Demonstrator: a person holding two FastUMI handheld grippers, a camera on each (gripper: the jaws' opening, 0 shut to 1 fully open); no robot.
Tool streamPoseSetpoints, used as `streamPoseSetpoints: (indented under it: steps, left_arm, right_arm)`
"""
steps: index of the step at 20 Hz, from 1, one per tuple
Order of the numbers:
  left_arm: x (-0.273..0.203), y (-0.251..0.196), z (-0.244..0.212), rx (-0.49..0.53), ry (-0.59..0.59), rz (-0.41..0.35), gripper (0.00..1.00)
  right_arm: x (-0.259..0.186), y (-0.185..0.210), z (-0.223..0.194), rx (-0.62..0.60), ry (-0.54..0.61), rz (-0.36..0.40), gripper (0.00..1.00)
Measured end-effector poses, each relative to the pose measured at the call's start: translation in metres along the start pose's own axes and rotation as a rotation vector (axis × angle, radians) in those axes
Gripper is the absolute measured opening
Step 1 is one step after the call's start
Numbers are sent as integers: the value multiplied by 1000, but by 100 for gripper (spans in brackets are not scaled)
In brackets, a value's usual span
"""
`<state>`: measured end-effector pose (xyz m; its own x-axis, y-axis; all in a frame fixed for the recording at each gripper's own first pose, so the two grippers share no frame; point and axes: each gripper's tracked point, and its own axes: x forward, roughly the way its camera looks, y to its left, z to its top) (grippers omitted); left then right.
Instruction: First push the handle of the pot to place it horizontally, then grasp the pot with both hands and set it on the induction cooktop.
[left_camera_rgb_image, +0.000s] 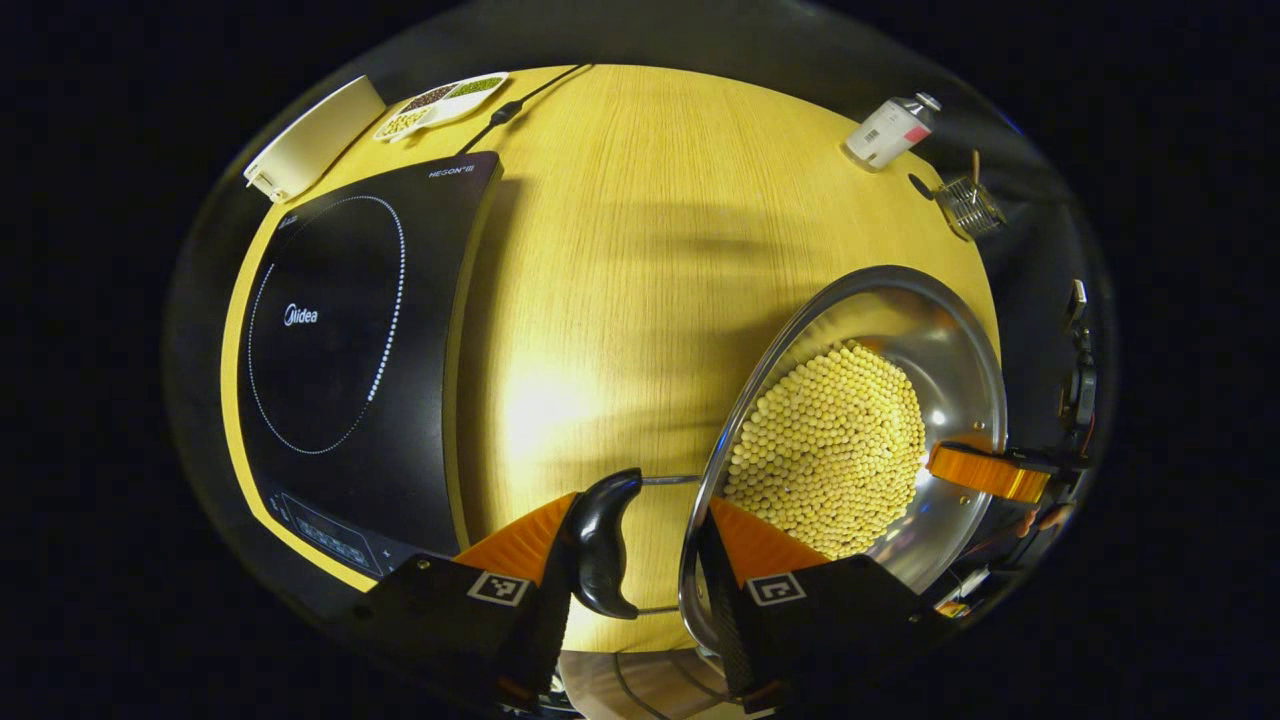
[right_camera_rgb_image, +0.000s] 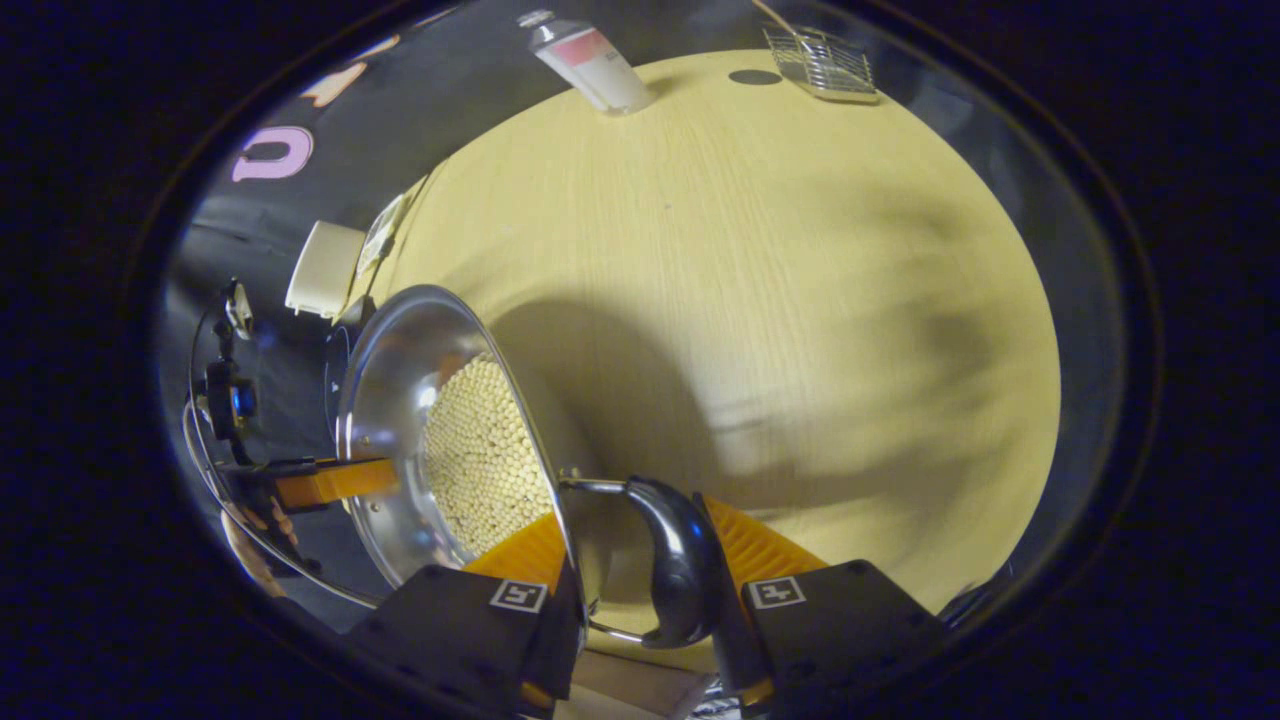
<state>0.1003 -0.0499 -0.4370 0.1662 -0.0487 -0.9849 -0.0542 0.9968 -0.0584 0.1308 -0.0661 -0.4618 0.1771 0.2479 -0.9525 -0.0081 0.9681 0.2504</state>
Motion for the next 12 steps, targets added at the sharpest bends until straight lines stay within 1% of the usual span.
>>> streamPoseSetpoints:
  steps: [1, 2, 4, 5, 9, 10, 11, 12]
  left_arm:
    - [-2, 2, 2, -2, 0, -6, 67]
    - [-3, 2, 4, -1, 0, -11, 64]
    - [-5, 6, 9, 15, -14, -20, 65]
    - [-6, 8, 9, 26, -26, -24, 67]
    - [-6, 11, 16, 53, -66, -38, 64]
    - [-5, 10, 15, 56, -69, -42, 65]
    - [-5, 9, 15, 62, -69, -46, 64]
    - [-3, 7, 17, 69, -72, -52, 62]
  right_arm:
    - [-4, 4, -3, 3, -2, -2, 52]
    - [-8, 9, -4, 9, -10, -4, 52]
    - [-16, 21, -8, 13, -32, -6, 52]
    - [-20, 29, -10, 16, -43, -6, 52]
    - [-21, 67, -20, 36, -94, -13, 52]
    - [-20, 77, -23, 44, -102, -18, 58]
    - [-19, 88, -27, 49, -112, -23, 52]
    - [-18, 99, -31, 54, -120, -26, 52]
